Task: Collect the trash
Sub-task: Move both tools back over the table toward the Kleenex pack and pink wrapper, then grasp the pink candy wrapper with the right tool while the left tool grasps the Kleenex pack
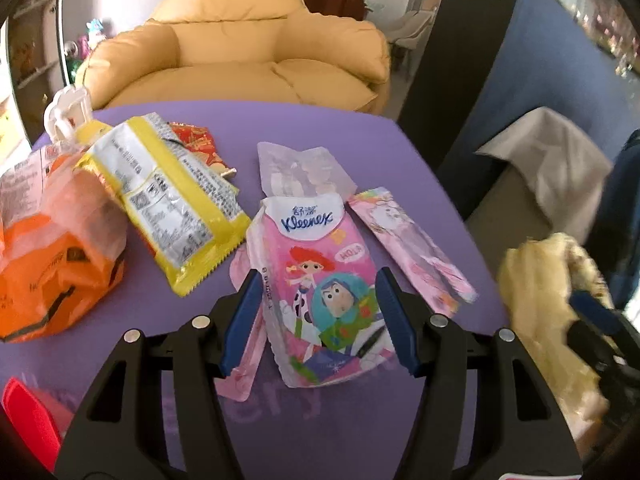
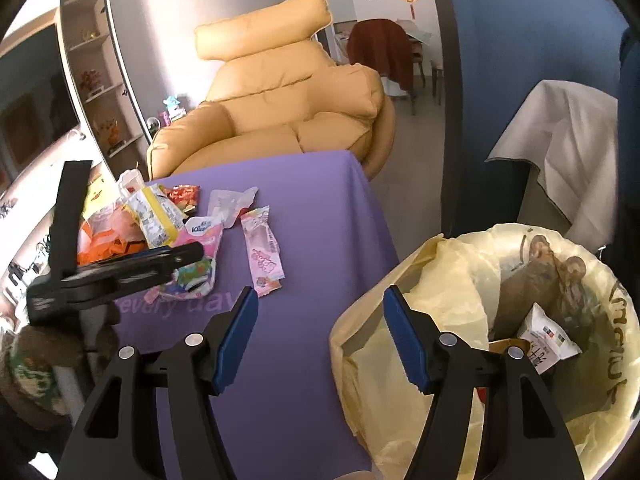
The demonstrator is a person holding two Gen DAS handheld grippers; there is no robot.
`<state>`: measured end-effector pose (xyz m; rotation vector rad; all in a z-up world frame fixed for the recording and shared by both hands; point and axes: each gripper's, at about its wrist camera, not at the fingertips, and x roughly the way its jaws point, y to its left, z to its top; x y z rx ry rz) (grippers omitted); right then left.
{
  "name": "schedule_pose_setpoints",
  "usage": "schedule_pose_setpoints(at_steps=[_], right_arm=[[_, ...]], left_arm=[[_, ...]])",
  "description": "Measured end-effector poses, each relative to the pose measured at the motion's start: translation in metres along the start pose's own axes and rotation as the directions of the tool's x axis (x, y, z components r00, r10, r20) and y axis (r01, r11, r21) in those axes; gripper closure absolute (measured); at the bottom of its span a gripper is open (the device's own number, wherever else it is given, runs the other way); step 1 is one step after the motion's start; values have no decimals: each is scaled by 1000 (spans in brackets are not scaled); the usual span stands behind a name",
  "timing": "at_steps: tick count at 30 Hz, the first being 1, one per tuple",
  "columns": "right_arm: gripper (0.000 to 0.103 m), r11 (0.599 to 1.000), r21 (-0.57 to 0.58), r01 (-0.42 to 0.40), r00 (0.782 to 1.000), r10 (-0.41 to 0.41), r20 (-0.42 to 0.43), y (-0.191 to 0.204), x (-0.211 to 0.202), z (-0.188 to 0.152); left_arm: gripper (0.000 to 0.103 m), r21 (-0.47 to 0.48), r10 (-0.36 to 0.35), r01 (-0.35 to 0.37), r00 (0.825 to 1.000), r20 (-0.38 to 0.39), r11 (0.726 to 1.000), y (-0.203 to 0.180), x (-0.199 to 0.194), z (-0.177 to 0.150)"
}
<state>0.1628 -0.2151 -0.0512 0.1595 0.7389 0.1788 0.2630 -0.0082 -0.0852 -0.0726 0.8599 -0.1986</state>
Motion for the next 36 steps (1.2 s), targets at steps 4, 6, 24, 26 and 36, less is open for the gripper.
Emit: schedule_pose_setpoints(at_steps=[4,6,24,26,36], right_arm=[[41,1000,-3,-14,1000,14,3,0,3,2],[42,1000,-14,-27,1000,27,-1,3,8,6],[44,985,-143,-97,980,70,-186,73,144,48],[50,984,-150,-91,981,63,-184,76,150,49],[78,977,-193,-93,978,53,-201,73,113,18]], left_arm=[[61,13,4,-5,1000,20,1000,5,-1,-3],[84,32,18,-18,1000,16,999,12,-4,-8],[58,-9,-98,98,994,56,995,92,-70,-32],[55,-25,-122,123,991,47,992,92,-70,-32],[49,-2,-99,99,995,20,995,69,-52,-23]])
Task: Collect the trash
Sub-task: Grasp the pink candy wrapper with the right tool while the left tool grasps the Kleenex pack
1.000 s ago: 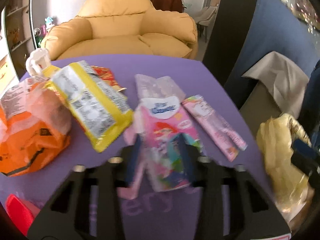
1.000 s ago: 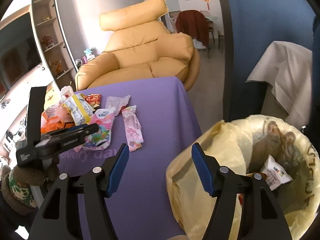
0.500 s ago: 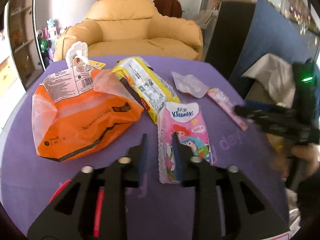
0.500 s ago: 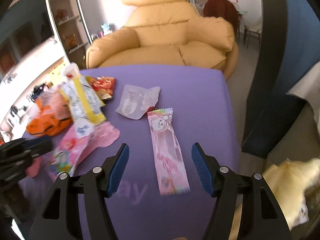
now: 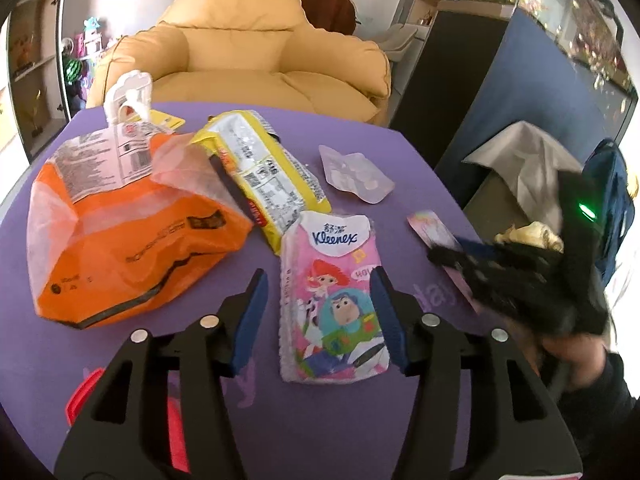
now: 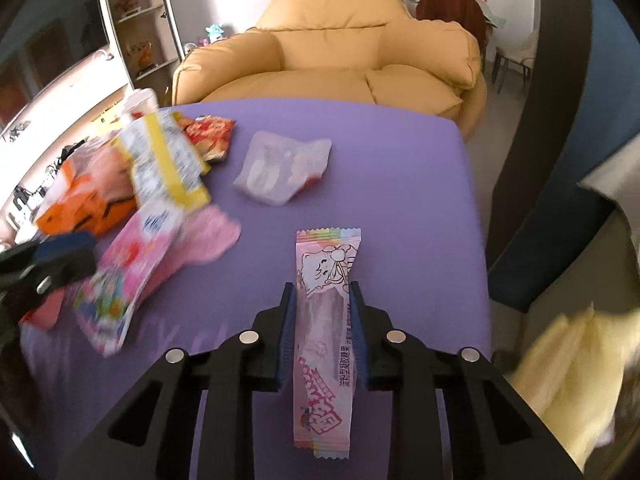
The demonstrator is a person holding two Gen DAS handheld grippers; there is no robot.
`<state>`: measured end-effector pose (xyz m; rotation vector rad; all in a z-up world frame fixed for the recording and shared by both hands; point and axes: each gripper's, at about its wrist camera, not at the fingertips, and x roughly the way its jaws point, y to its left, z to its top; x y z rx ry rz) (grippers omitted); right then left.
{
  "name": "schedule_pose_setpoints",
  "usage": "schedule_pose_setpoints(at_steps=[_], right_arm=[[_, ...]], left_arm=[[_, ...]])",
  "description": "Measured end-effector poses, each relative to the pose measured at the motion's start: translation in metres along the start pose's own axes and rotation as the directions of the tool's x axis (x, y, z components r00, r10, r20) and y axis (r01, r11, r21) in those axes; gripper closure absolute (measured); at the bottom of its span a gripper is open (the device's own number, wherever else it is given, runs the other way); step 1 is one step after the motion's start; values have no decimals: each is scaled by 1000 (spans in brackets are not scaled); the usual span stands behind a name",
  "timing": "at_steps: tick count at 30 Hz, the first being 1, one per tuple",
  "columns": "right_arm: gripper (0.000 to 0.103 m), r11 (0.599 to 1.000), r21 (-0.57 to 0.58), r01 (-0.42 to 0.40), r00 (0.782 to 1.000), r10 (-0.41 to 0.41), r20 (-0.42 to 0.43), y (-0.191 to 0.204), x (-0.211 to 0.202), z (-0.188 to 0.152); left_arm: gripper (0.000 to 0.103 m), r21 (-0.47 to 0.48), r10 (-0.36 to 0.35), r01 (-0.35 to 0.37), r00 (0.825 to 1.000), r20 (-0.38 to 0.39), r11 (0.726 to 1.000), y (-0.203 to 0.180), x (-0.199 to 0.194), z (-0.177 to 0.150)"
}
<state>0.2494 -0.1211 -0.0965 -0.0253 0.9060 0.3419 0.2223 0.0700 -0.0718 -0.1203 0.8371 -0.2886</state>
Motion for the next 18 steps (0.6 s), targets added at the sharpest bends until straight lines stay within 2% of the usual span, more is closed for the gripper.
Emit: schedule_pose_setpoints(at_steps=[5,8,15,16,17,18], right_arm=[[78,1000,22,-20,1000,19,17,7,-27,-36],[78,999,33,-29,999,29,24,9,-35,-49],[78,993,80,-82,996,79,33,2,-39,-53],[78,993,81,-83,996,81,33,2,-39,-53],[77,993,85,-86,996,83,34,1,-39,-53],[77,992,88,-88,996,85,34,1,-39,-54]], left_arm=[[49,-7,62,-62,997,-40,998,-4,21,7],[49,-36,54,-57,995,-82,998,-4,32,5],[50,-59,51,-57,994,-96,997,-5,37,9],[54,-64,53,-59,994,-99,996,-3,37,9],[70,-77,52,-60,993,-102,995,-1,37,9],[80,-86,47,-57,993,-108,995,0,37,8]])
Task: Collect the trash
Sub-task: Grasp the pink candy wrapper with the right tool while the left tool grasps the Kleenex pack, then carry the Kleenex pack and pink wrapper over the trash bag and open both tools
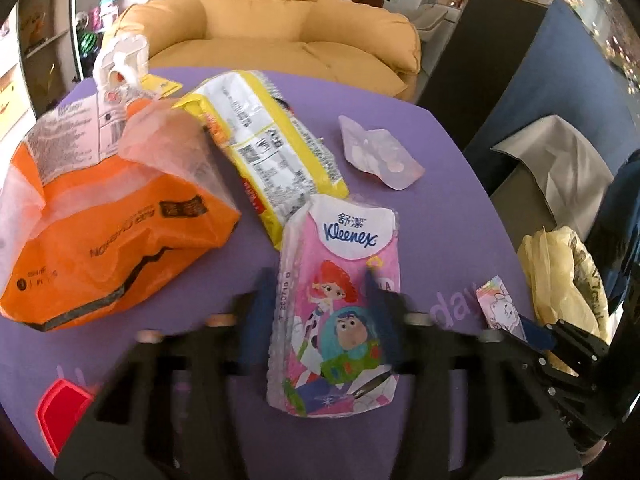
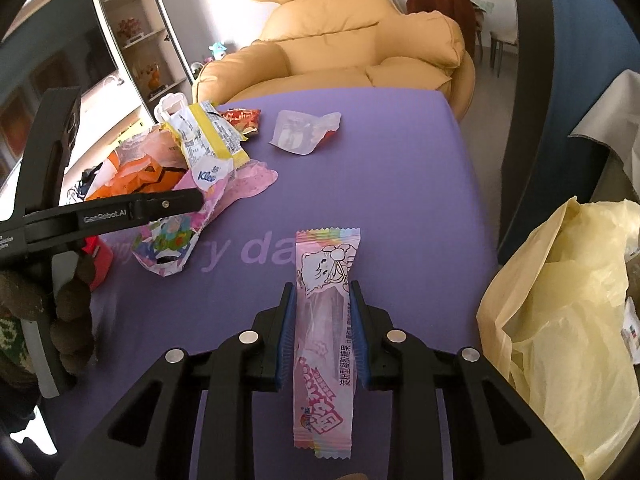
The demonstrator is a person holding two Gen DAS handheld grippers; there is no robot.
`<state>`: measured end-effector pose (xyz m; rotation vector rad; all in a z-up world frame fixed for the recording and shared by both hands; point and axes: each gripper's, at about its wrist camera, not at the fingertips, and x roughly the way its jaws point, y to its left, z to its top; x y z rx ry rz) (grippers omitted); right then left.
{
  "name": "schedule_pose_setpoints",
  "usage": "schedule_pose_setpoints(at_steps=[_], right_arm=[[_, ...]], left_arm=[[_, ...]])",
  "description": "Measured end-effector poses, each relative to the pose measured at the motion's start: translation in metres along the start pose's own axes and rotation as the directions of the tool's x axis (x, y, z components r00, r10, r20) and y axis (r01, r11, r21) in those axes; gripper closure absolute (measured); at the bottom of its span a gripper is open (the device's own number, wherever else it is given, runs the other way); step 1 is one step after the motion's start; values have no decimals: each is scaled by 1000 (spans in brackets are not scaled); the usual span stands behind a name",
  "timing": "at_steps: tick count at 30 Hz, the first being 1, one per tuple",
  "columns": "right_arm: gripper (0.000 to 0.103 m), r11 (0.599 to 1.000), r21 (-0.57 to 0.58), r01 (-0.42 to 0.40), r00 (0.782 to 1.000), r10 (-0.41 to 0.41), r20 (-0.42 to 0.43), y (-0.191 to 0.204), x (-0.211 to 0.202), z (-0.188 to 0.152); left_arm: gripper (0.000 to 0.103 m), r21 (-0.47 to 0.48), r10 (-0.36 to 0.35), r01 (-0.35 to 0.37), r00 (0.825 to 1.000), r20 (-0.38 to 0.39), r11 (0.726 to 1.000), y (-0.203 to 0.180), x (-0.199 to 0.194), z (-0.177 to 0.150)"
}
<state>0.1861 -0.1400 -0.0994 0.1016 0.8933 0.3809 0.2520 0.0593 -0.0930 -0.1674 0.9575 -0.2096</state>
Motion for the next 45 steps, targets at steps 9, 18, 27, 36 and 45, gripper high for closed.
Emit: schedule_pose_setpoints(at_steps=[9,18,27,36,45], right_arm=[[76,1000,11,-21,1000,21,-7,-3,1,1],[70,996,-80,46,998,-49,-43,15,3,3],[70,993,-115,29,996,-38,-81,28,20,19],[70,977,-201,70,994,-85,-64,41,32,28],[78,982,-173,81,997,-81,9,45,5,29]], left_arm=[[95,29,-67,66,997,45,997,0,-30,-14],[95,32,-104,100,986,127,994,19,-76,-13],[95,10,-86,85,988,129,996,32,-78,-23],[95,6,-81,81,989,127,997,40,-77,-33],[95,18,-68,66,986,152,998,42,-84,-35]])
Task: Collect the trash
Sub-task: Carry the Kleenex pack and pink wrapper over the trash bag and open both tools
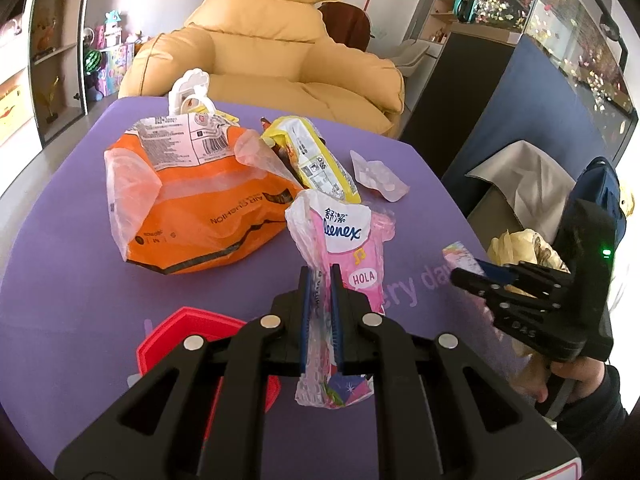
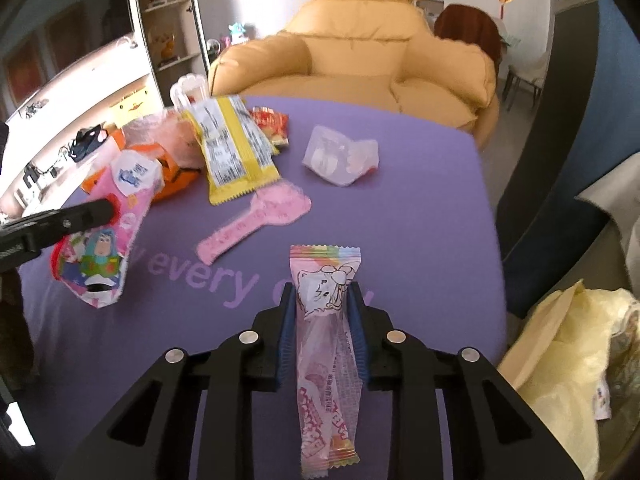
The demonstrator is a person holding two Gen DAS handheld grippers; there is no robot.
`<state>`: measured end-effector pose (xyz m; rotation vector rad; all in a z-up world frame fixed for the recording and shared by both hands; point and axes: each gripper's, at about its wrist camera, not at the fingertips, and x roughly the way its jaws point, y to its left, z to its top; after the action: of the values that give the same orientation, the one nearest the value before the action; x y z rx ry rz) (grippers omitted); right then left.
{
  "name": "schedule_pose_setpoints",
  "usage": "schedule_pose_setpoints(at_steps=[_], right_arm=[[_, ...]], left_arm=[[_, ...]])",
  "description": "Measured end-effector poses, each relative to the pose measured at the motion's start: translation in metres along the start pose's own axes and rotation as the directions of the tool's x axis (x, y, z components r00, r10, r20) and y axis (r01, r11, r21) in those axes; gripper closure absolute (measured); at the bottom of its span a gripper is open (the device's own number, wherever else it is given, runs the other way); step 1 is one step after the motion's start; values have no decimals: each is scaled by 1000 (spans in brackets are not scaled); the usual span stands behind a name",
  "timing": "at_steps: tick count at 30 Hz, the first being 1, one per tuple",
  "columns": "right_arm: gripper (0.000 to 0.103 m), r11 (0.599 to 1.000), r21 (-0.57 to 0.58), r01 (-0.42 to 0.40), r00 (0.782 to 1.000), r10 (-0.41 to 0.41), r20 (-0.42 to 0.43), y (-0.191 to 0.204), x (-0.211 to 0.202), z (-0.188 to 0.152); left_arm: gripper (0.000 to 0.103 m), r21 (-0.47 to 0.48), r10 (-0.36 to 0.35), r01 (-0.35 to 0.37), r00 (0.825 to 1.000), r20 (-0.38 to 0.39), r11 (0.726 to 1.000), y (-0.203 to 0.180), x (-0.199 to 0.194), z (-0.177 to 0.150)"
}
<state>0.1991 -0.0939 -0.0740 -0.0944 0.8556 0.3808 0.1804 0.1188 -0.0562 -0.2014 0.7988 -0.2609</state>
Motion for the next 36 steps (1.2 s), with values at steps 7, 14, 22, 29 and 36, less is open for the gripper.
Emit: schedule_pose_setpoints(at_steps=[7,14,22,29,36], right_arm=[[78,1000,-1,-6,997,6,76,0,-46,3],[78,997,59,55,985,-64,158,-27,-94,-3],[78,968,170,187,951,-221,215,-81,-155,-26],[78,911,279,303,913,-362,190,-142,-186,-57],[78,868,353,349,890,-425,164,-189,-196,-78]], left_arm=[[95,33,-22,21,999,26,999,-17,-10,6],[95,117,-100,94,994,48,989,-64,-16,22],[95,232,-270,262,963,1,937,-157,6,39],[95,275,-379,391,920,-101,878,-234,45,37],[95,304,-414,448,894,-171,841,-288,86,30]])
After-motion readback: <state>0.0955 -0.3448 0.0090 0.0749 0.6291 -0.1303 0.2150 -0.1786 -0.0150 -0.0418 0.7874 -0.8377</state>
